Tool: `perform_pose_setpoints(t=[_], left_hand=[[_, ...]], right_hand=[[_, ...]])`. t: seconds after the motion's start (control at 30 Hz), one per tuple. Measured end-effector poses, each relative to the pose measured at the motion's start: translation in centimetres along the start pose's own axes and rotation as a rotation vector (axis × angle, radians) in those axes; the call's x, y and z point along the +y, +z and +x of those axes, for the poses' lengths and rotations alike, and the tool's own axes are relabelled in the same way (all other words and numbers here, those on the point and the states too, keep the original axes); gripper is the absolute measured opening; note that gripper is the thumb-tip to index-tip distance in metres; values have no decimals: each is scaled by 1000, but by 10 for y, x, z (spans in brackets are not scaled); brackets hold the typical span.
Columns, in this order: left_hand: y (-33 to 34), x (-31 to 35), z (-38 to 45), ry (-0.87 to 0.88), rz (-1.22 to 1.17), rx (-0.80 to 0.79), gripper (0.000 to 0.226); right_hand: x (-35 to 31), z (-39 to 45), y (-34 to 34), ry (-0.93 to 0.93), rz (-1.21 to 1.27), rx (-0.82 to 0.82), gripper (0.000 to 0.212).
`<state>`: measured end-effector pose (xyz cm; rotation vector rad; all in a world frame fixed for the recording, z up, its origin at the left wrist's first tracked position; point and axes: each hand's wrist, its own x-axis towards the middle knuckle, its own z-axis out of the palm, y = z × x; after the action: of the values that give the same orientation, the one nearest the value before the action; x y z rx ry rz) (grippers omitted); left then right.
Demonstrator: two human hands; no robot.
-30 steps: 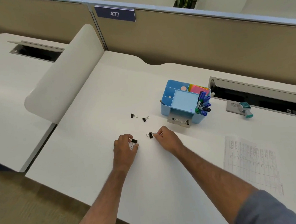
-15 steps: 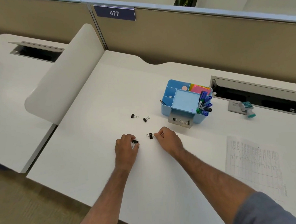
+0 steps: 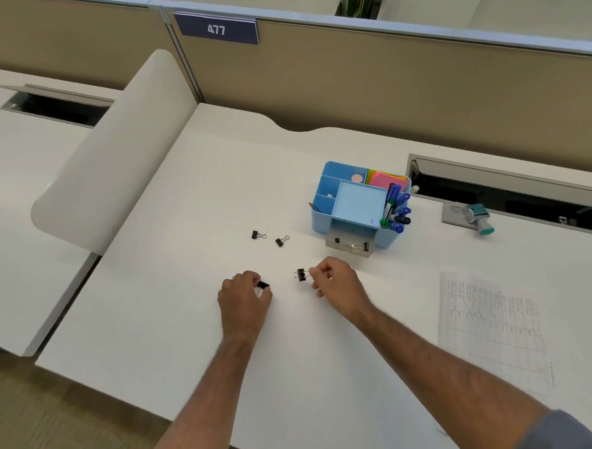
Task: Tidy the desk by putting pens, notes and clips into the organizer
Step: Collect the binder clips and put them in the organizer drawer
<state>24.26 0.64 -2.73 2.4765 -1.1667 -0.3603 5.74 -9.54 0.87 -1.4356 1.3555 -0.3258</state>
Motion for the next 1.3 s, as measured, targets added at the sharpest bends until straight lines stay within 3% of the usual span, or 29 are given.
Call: perform_pose_setpoints(t=[0.57,1.0,1.3], left_hand=[[0,25,-8,54,132,-50,18],[0,83,-12,357,-73,81,27],[-12,136,16,539,-39,30,31]], right_hand=[[-11,-3,-86,-74,196,393,14],[20,-25,-62,-64,51,280,14],[33,-31,-62,1,0,230,21]])
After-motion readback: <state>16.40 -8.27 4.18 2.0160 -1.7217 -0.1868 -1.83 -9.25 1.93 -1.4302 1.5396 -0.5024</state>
